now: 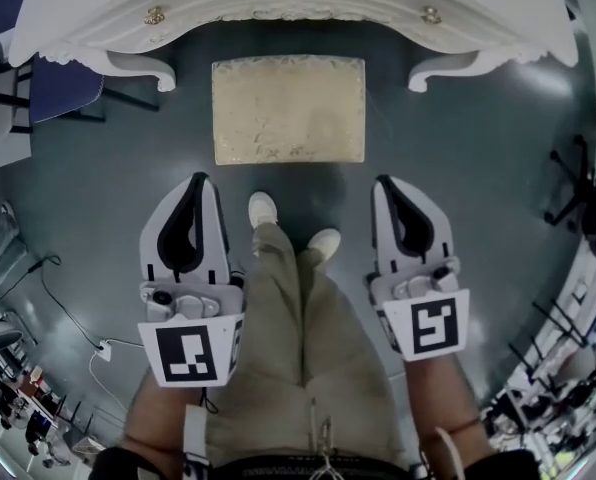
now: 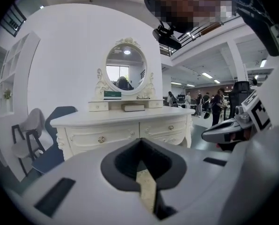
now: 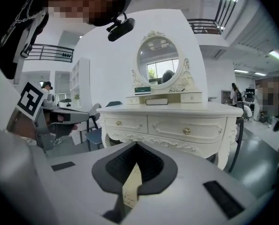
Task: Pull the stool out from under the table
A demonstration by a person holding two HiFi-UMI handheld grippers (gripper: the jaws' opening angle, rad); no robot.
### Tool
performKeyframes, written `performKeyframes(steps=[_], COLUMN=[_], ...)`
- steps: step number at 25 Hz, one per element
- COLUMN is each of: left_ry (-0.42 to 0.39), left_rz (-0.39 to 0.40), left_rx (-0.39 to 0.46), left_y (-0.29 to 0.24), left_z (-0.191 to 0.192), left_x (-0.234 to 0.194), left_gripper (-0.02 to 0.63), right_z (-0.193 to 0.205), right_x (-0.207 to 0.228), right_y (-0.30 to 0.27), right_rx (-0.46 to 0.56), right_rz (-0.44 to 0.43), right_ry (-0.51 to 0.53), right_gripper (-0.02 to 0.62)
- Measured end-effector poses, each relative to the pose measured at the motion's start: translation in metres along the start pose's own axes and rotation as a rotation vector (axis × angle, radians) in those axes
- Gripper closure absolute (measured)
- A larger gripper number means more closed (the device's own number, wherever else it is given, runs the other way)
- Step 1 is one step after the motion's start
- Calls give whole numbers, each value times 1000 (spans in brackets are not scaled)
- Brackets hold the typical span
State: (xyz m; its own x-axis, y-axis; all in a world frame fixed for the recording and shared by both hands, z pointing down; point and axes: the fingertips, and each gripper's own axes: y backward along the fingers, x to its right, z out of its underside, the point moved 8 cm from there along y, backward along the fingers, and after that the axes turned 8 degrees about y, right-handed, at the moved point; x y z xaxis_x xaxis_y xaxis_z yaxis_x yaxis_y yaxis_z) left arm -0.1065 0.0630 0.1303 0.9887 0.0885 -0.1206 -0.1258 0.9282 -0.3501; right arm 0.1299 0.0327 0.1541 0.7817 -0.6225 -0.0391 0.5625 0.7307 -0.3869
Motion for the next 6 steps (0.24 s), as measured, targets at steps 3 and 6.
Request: performKeyframes(steps=[3,6], left_ry=[2,8], left_rz=[-8,-18], left_rx=[-20,-42], left_y=[9,21], left_z=[7,15], left_x=[13,16], left_gripper=[603,603], right_z=[10,19], right_x=[-2,-8], right_y=[13,20], right_rx=[-21,-33], right_rz=[-26,-47], right_ry=[17,38], right_gripper=[594,594])
